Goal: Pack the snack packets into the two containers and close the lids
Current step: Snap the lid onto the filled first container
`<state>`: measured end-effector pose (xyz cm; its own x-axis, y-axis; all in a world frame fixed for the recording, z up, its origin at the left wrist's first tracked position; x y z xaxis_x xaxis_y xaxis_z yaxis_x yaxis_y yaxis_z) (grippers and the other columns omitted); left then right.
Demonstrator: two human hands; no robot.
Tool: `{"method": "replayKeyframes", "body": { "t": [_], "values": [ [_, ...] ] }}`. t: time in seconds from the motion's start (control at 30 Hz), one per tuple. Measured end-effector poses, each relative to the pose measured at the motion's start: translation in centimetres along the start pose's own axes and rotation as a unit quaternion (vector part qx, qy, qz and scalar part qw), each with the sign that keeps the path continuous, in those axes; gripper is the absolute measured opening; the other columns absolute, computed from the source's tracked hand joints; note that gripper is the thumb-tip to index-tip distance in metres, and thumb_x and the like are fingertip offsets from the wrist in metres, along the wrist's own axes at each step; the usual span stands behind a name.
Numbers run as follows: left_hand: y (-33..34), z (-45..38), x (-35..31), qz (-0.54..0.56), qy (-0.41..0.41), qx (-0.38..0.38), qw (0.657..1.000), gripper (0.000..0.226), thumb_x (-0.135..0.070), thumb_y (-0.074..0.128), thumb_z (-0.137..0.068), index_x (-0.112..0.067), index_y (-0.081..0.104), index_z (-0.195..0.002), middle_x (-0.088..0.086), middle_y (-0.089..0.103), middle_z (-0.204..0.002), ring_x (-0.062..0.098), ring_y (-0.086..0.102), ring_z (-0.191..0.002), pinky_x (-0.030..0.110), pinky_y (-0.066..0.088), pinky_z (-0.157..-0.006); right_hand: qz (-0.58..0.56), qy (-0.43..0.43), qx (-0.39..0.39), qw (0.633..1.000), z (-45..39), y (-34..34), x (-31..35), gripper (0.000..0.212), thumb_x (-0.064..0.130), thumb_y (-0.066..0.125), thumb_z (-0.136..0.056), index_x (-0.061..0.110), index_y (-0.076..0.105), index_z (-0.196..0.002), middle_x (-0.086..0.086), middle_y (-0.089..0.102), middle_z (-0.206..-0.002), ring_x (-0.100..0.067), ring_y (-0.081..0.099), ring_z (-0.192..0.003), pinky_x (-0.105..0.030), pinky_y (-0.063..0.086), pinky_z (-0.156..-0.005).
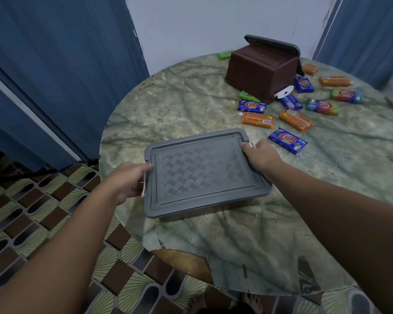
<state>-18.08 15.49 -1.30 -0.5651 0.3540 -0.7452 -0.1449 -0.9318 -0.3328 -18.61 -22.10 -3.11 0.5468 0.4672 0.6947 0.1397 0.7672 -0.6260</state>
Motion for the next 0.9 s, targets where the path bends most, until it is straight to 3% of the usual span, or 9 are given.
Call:
{"method": "replayKeyframes", "body": {
  "t": [0.07, 0.17, 0.3, 0.43, 0.5, 0.7, 0.8, 0.9],
  "values": [
    [-0.4, 0.2, 0.6, 0.073, -0.038, 0.053, 0.995, 0.022, -0.024, 0.050, -0.104, -0.009, 0.067, -0.106, 0.013, 0.073, -0.102, 0.027, 0.067, -0.090, 0.039, 0.054, -0.078, 0.001, 0.000, 0.000, 1.000, 0.0, 0.0, 0.0, 0.057, 0.061, 0.049, -0.097, 0.012, 0.049, -0.126, -0.012, 0.060, -0.120, -0.031, 0.057, -0.105, -0.039, 0.041, -0.077],
    [-0.9, 0.0, 1.2, 0.119, -0.051, 0.084, 0.988, 0.009, -0.018, 0.056, -0.102, -0.014, 0.064, -0.101, 0.009, 0.070, -0.102, 0.024, 0.066, -0.093, 0.040, 0.054, -0.086, 0.002, -0.003, 0.000, 1.000, 0.0, 0.0, 0.0, 0.056, 0.060, 0.049, -0.097, 0.012, 0.050, -0.125, -0.012, 0.061, -0.120, -0.031, 0.058, -0.107, -0.040, 0.042, -0.079],
    [-0.9, -0.4, 1.3, 0.115, -0.056, 0.087, 0.988, 0.007, -0.016, 0.068, -0.094, -0.015, 0.066, -0.100, 0.007, 0.073, -0.100, 0.022, 0.069, -0.090, 0.035, 0.056, -0.074, -0.001, -0.005, 0.001, 1.000, -0.2, 0.0, -0.1, 0.056, 0.060, 0.048, -0.097, 0.011, 0.049, -0.125, -0.012, 0.061, -0.119, -0.031, 0.058, -0.107, -0.041, 0.043, -0.079],
    [-0.6, -1.1, 0.5, 0.074, -0.047, 0.063, 0.994, 0.014, -0.013, 0.076, -0.088, -0.014, 0.063, -0.092, 0.003, 0.072, -0.080, 0.019, 0.066, -0.074, 0.027, 0.057, -0.063, 0.000, -0.005, 0.000, 1.000, -0.3, 0.1, -0.1, 0.055, 0.060, 0.048, -0.097, 0.012, 0.050, -0.124, -0.012, 0.061, -0.118, -0.031, 0.058, -0.107, -0.041, 0.044, -0.079],
    [-0.6, -1.5, -0.2, 0.028, -0.040, 0.057, 0.997, 0.016, -0.012, 0.077, -0.087, -0.011, 0.062, -0.095, 0.005, 0.073, -0.075, 0.021, 0.067, -0.072, 0.030, 0.057, -0.068, -0.002, -0.004, 0.001, 1.000, -0.3, 0.0, -0.1, 0.055, 0.060, 0.048, -0.097, 0.012, 0.050, -0.125, -0.012, 0.061, -0.118, -0.030, 0.058, -0.107, -0.041, 0.043, -0.079],
    [-1.0, -1.6, -2.3, -0.057, -0.029, 0.057, 0.996, 0.030, -0.013, 0.082, -0.084, -0.006, 0.068, -0.110, 0.012, 0.075, -0.102, 0.023, 0.071, -0.086, 0.029, 0.060, -0.069, 0.007, -0.003, 0.011, 1.000, -0.1, -0.1, 0.0, 0.061, 0.061, 0.047, -0.098, 0.008, 0.054, -0.126, -0.011, 0.061, -0.116, -0.029, 0.058, -0.105, -0.038, 0.042, -0.079],
    [-0.5, -1.7, -3.4, -0.103, -0.025, 0.052, 0.993, 0.025, -0.013, 0.080, -0.085, -0.005, 0.066, -0.104, 0.012, 0.074, -0.097, 0.023, 0.069, -0.084, 0.032, 0.059, -0.075, 0.033, -0.018, 0.010, 0.999, 0.0, -0.2, 0.1, 0.061, 0.062, 0.043, -0.099, 0.006, 0.064, -0.112, -0.010, 0.063, -0.105, -0.029, 0.059, -0.096, -0.036, 0.042, -0.075],
    [-0.4, -1.7, -3.7, -0.124, -0.038, 0.063, 0.990, 0.030, -0.014, 0.080, -0.085, -0.004, 0.064, -0.109, 0.011, 0.075, -0.090, 0.023, 0.071, -0.080, 0.032, 0.060, -0.072, 0.080, -0.051, -0.020, 0.995, 0.3, -0.6, 0.5, 0.058, 0.061, 0.042, -0.099, 0.010, 0.065, -0.083, -0.007, 0.065, -0.084, -0.025, 0.061, -0.080, -0.031, 0.037, -0.059]
  ]
}}
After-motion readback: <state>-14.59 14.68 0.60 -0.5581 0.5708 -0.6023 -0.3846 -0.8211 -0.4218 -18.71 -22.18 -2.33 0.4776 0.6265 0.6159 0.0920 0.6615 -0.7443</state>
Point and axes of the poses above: each hand's wrist, its own z-axis away from the middle knuckle, its own y-axis out of the palm, x = y × z, the point moved 6 cm from there along -z, towards the middle knuckle
